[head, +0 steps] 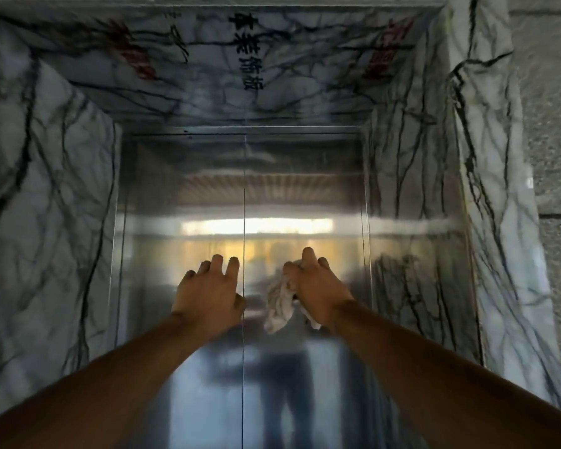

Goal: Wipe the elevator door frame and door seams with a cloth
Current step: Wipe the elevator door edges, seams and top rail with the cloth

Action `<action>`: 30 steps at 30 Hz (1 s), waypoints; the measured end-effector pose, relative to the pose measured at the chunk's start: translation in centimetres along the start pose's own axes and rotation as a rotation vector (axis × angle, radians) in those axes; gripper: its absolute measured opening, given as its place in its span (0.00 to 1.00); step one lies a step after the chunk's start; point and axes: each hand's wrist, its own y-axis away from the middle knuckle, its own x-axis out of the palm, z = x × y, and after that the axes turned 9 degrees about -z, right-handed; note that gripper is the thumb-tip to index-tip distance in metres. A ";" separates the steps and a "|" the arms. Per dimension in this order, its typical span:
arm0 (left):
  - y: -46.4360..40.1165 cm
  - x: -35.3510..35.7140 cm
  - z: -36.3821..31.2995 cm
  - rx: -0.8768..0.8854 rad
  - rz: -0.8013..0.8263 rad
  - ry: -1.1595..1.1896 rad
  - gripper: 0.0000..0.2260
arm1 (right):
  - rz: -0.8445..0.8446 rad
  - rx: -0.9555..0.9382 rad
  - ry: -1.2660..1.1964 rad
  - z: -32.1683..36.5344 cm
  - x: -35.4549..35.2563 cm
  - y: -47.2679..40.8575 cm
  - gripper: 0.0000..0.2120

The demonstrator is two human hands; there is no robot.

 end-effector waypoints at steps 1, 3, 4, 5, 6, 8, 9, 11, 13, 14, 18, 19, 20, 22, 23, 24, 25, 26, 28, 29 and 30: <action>-1.0 0.4 0.7 -0.005 -0.022 -0.003 0.29 | -0.020 -0.003 0.004 0.5 0.0 -1.4 0.13; -2.9 1.1 1.8 -0.027 -0.055 0.007 0.28 | -0.023 -0.003 0.009 1.0 0.5 -3.7 0.14; -3.9 1.5 2.3 -0.035 -0.069 0.011 0.28 | -0.028 0.001 0.015 0.9 1.0 -4.7 0.15; -4.8 2.0 2.7 -0.035 -0.090 0.009 0.29 | -0.035 -0.004 0.011 0.9 1.2 -5.7 0.16; -5.8 2.5 3.1 -0.035 -0.106 0.005 0.29 | -0.055 -0.028 0.029 0.8 1.6 -6.8 0.18; -7.9 3.6 3.6 -0.035 -0.140 0.009 0.28 | -0.102 -0.078 0.058 0.2 2.2 -9.0 0.23; -9.0 4.2 3.9 -0.042 -0.150 0.007 0.27 | -0.112 -0.091 0.046 -0.1 2.5 -10.1 0.22; -11.6 6.1 4.2 -0.067 -0.167 0.001 0.27 | -0.164 -0.131 0.024 -1.3 3.9 -12.4 0.18; -13.6 7.3 4.4 -0.080 -0.173 -0.021 0.27 | -0.234 -0.160 0.016 -2.4 4.9 -14.3 0.17; -14.7 8.3 4.4 -0.080 -0.194 -0.038 0.27 | -0.262 -0.184 0.020 -3.4 5.8 -15.5 0.18; -18.1 11.2 4.3 -0.100 -0.218 -0.056 0.27 | -0.283 -0.197 0.064 -6.3 8.5 -19.3 0.26; -19.2 12.0 4.3 -0.107 -0.218 -0.060 0.27 | -0.283 -0.194 0.081 -7.1 9.2 -20.4 0.28; -20.5 12.7 4.3 -0.112 -0.221 -0.057 0.27 | -0.279 -0.200 0.092 -7.9 9.8 -21.7 0.30; -23.4 13.8 4.7 -0.127 -0.238 -0.032 0.26 | -0.270 -0.200 0.112 -9.3 10.7 -24.4 0.32; -24.8 14.1 4.8 -0.144 -0.250 -0.004 0.25 | -0.275 -0.185 0.108 -9.8 11.0 -25.6 0.32; -26.1 14.4 5.0 -0.163 -0.268 0.011 0.23 | -0.295 -0.167 0.091 -10.4 11.6 -26.9 0.32; -27.3 14.7 5.3 -0.177 -0.285 0.011 0.22 | -0.314 -0.143 0.075 -10.7 12.1 -28.1 0.32; -28.3 15.1 5.6 -0.178 -0.300 -0.006 0.21 | -0.342 -0.127 0.057 -10.9 12.9 -29.2 0.33; -29.7 16.2 6.4 -0.152 -0.315 -0.063 0.22 | -0.380 -0.106 0.035 -11.0 14.6 -31.3 0.33; -30.6 17.2 7.2 -0.140 -0.324 -0.091 0.23 | -0.399 -0.112 0.028 -10.8 16.0 -32.7 0.33; -31.2 18.2 7.9 -0.134 -0.333 -0.108 0.24 | -0.423 -0.118 0.021 -10.6 17.2 -33.8 0.33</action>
